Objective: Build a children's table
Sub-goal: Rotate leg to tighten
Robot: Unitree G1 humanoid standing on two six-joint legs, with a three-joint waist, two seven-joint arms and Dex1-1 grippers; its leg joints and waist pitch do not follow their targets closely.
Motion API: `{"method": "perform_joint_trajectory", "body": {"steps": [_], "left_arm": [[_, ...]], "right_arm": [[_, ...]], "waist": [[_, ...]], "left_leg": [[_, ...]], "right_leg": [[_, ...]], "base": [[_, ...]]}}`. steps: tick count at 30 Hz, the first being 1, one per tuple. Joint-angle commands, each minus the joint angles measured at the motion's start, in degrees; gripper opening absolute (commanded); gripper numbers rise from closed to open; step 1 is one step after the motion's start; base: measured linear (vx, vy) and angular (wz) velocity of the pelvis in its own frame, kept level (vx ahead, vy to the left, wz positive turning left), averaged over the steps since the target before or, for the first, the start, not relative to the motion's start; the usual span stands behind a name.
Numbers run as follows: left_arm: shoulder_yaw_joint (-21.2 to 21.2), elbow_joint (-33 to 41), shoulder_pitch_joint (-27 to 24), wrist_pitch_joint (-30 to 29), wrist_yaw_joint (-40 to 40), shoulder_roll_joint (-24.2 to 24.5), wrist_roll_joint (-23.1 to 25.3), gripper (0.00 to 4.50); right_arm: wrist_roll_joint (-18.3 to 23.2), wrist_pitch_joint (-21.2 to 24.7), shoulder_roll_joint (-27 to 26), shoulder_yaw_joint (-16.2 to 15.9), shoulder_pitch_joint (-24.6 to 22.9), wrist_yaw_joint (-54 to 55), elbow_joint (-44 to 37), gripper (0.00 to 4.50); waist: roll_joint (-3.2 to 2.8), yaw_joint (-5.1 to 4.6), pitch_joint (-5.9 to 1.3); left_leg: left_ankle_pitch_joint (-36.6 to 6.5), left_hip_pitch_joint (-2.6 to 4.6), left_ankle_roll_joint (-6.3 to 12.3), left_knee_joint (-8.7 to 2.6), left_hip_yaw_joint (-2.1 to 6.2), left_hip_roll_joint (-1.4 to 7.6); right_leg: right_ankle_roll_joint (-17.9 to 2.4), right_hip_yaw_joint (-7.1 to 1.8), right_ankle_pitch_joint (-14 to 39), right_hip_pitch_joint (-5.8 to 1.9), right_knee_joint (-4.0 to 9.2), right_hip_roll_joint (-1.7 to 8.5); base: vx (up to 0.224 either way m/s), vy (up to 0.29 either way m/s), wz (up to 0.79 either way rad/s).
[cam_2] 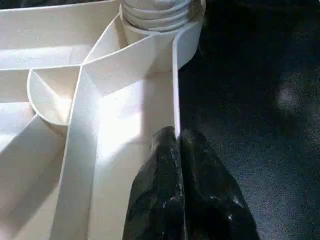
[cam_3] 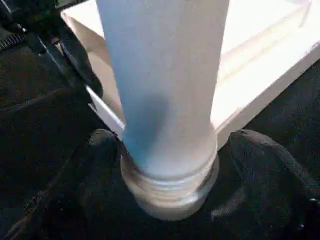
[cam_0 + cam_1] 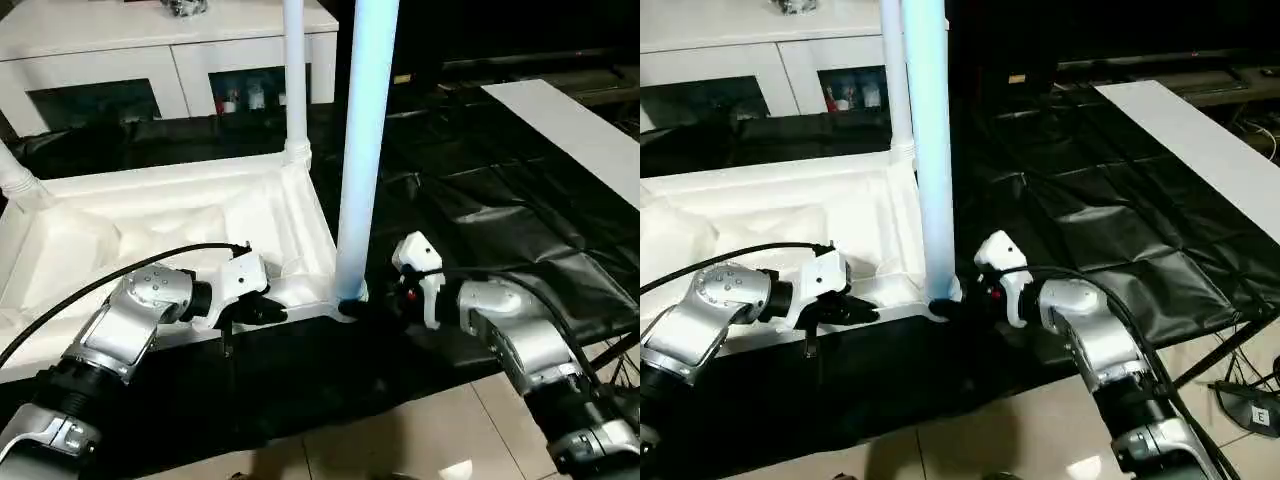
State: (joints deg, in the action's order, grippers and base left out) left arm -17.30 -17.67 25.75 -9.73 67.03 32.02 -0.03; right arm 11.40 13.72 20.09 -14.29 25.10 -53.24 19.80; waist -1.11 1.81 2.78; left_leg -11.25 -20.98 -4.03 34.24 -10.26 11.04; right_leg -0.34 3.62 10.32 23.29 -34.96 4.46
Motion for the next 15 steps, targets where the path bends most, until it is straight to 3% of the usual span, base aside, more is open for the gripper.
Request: {"method": "perform_joint_trajectory", "body": {"steps": [1,10,15], "left_arm": [[-1.48,0.7,-0.43,-0.43,0.6,0.09,0.74,0.0],[-1.56,0.86,-0.57,-0.82,0.5,0.1,0.74,0.0],[-1.68,0.88,-0.62,-0.92,0.59,0.01,0.69,0.0]], "right_arm": [[-0.23,-0.5,-0.04,-0.55,0.83,-0.61,0.84,3.6],[-0.83,-1.64,-0.81,-0.4,1.61,-2.06,3.19,2.79],[-0.73,-2.21,-1.22,-0.12,1.79,-2.14,3.86,2.72]], "waist": [[0.04,0.06,-3.72],[0.0,0.11,-3.76],[-0.01,0.08,-3.83]], "left_leg": [[-9.29,0.53,2.36,-3.94,0.39,1.97],[-8.99,0.48,2.61,-3.86,0.4,1.95],[-8.79,0.53,2.69,-3.8,0.39,1.93]], "right_leg": [[-15.43,-2.67,6.01,-3.1,3.38,3.25],[-15.65,-2.64,5.98,-3.19,3.28,3.25],[-15.68,-2.62,5.55,-3.18,3.23,3.2]], "base": [[0.0,0.0,0.0],[0.0,0.0,0.0],[0.0,0.0,0.0]]}}
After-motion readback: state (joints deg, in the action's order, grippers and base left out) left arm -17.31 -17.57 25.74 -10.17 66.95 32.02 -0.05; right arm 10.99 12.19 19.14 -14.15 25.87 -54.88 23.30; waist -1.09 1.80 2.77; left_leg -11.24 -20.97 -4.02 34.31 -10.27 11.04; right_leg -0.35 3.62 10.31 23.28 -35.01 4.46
